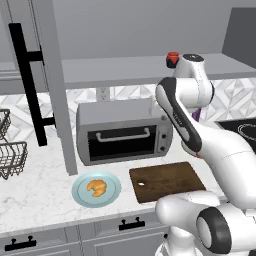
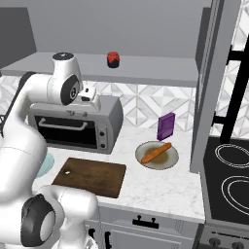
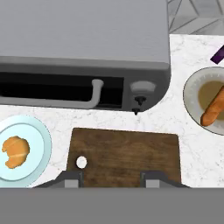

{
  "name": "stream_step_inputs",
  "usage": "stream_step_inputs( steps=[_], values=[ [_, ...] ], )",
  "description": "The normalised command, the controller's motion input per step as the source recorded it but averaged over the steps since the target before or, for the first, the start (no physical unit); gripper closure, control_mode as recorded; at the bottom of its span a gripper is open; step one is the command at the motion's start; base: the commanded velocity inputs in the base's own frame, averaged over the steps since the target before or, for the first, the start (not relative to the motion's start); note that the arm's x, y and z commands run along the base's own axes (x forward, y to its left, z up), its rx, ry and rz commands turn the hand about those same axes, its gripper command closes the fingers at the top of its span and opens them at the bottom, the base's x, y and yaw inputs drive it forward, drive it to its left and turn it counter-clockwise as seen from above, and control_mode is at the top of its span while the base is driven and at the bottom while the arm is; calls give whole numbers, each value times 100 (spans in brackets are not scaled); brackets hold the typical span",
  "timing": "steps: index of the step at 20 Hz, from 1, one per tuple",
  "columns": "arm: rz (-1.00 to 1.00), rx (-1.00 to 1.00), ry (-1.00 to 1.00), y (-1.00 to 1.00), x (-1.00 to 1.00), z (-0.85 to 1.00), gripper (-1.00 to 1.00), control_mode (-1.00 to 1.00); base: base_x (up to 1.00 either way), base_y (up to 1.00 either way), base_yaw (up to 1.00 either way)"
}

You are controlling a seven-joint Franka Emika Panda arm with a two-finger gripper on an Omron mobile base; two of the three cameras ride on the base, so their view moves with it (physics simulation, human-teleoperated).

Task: From the different types of pastries on the counter, select a croissant and place it on the cutting board. Then retrieve a jar of jam from the cabinet and place it alongside the croissant on the cutting board.

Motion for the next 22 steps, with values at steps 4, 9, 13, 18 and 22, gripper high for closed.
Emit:
stream_step_inputs(
  steps=[4, 9, 13, 18, 22],
  values=[
    [0, 0, -5, 7, -66, -4, -100, -100, 0, 0, 0],
    [0, -7, 0, 96, -86, -33, -100, -100, 0, 0, 0],
    [-1, -8, 12, 100, -26, -32, -100, -100, 0, 0, 0],
    [1, -8, 16, 92, -5, -50, -100, -100, 0, 0, 0],
    [1, -2, 20, 88, 0, -62, -100, -100, 0, 0, 0]
  ],
)
